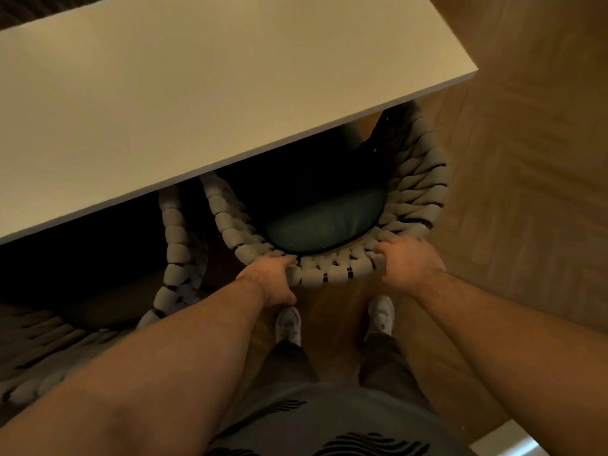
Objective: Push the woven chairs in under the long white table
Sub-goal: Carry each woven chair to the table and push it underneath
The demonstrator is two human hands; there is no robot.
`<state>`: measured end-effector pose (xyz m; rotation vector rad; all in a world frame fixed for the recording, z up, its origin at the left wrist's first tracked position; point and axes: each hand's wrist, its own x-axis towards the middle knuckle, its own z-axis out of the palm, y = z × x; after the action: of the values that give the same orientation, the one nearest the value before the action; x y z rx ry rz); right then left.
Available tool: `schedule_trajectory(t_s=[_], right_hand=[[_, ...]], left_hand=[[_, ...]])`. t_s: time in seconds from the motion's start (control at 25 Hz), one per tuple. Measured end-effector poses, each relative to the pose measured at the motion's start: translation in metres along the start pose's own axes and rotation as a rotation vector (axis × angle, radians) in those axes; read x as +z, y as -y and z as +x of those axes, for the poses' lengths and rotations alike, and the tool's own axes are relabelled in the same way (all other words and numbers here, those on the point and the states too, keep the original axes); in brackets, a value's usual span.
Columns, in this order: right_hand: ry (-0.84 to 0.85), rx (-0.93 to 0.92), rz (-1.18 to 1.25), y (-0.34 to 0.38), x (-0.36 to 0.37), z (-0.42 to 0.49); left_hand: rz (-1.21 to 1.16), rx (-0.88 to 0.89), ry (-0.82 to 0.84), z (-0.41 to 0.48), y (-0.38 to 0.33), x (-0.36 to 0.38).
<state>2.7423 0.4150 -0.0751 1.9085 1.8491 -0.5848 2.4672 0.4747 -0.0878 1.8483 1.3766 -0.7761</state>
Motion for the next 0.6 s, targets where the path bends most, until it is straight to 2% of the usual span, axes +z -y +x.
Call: schedule_trajectory(t_s=[0.16, 0.28, 0.4, 0.6], right_hand=[[0.170, -0.112, -0.148, -0.048, 0.003, 0.036], [0.253, -0.203, -0.278, -0.079, 0.006, 0.058], [0.262, -0.330, -0.403, -0.101, 0.010, 0.081], [0.356, -0.351, -0.444, -0.091, 0.011, 0.118]], left_hand=[[0.186, -0.092, 0.131, 0.036, -0.036, 0.018], [0.266, -0.122, 0.111, 0.058, -0.054, 0.035], [0.331, -0.182, 0.090, 0.069, -0.062, 0.043], [0.388, -0.167, 0.120, 0.078, -0.062, 0.038]])
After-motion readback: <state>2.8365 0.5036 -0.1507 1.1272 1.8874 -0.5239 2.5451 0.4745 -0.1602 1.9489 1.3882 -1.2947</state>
